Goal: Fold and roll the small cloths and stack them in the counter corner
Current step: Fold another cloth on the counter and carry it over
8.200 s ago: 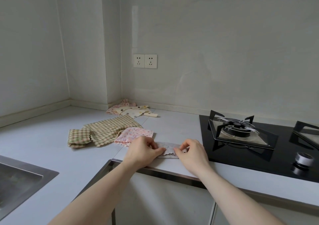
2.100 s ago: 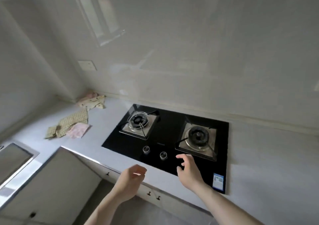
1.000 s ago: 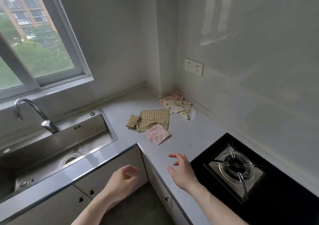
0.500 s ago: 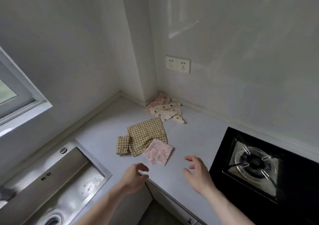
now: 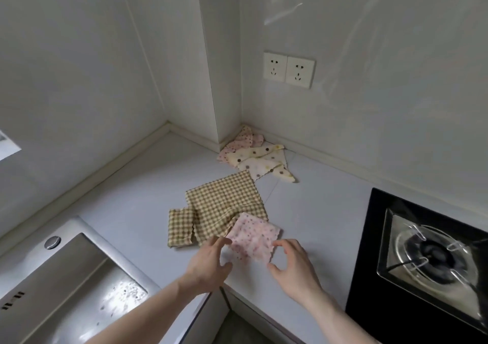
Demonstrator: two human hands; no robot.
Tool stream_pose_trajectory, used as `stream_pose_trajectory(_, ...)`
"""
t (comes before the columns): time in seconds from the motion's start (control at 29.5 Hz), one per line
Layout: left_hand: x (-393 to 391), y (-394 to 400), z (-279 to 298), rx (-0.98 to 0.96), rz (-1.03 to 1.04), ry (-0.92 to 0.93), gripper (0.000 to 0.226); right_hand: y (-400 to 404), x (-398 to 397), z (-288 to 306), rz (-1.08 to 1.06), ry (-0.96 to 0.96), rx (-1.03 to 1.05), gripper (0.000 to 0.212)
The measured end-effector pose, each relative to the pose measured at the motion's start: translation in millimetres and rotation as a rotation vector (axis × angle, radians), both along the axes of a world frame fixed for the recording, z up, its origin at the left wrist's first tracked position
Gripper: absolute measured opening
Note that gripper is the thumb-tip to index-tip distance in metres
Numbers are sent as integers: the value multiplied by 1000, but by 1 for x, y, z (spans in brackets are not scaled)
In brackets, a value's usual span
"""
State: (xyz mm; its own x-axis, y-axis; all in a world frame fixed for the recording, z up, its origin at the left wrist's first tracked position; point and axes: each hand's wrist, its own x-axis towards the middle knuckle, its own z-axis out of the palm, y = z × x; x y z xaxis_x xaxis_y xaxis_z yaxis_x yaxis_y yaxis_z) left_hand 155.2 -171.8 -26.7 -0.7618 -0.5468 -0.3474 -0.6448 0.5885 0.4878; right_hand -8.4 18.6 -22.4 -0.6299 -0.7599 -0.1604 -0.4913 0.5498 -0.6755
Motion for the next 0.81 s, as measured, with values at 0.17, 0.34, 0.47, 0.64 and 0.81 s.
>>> stream_pose_trajectory(0.17,0,6,-59,-212,16,289,36,-16,4,-77,-46,263,-145,45)
stream_pose_trajectory(0.34,6,8,-75,-275,-31,497,39,-19,8,-98,-64,473,-262,27)
stream_pose_trajectory(0.47,7,8,-82,-284,-62,556,42,-16,10,-106,-59,461,-375,14)
stream_pose_trajectory(0.64,11,8,-90,-196,26,702,38,-11,9,-110,-95,329,-539,19)
stream_pose_trajectory(0.81,11,6,-92,-154,72,772,31,-9,20,-102,0,351,-544,17)
